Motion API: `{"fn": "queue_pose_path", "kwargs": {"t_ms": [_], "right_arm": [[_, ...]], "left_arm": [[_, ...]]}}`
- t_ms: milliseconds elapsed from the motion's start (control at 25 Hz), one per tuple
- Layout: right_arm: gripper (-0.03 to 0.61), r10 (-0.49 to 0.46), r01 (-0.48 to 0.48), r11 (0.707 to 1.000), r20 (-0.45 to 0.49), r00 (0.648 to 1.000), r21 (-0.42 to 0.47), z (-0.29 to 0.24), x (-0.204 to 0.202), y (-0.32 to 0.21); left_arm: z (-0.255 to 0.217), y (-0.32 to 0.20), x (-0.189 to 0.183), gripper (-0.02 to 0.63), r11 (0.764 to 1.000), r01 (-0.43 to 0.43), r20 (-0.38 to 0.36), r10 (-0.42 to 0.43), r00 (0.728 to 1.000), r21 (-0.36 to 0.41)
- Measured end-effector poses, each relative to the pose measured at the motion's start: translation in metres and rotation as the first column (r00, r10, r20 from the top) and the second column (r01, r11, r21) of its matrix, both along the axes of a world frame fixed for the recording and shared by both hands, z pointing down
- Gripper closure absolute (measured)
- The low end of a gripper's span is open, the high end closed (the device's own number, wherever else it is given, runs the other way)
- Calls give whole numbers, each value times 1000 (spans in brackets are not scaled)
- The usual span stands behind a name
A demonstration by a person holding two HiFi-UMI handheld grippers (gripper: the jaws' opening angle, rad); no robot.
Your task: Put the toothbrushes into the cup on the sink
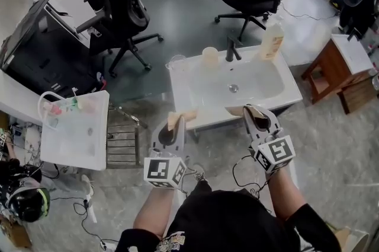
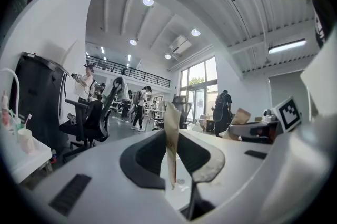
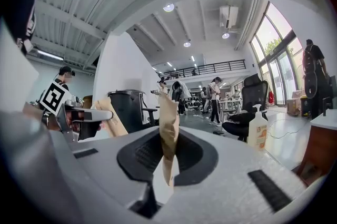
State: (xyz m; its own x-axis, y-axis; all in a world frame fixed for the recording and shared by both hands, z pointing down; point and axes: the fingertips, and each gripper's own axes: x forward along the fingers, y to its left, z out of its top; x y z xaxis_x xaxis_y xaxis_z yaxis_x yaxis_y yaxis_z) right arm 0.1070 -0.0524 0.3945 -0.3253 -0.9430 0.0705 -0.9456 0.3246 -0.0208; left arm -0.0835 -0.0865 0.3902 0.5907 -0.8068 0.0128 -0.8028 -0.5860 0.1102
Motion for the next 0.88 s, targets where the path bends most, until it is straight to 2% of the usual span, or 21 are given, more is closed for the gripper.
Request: {"fn": "queue_pose_path", "kwargs": {"t_ms": [280, 520, 880], "right_arm": [[540, 3, -3, 1000, -22, 1000, 2, -3, -51, -42], [540, 9, -9, 1000, -58, 998, 4, -3, -74, -75], [539, 5, -4, 1000, -72, 997, 15, -6, -61, -109]], "left_arm": [[2, -41, -47, 555, 1000, -18, -4, 18, 1000, 7], [2, -73, -75, 555, 1000, -15, -28, 16, 999, 17], [10, -96, -57, 555, 999, -33, -34, 33, 999, 3]]}}
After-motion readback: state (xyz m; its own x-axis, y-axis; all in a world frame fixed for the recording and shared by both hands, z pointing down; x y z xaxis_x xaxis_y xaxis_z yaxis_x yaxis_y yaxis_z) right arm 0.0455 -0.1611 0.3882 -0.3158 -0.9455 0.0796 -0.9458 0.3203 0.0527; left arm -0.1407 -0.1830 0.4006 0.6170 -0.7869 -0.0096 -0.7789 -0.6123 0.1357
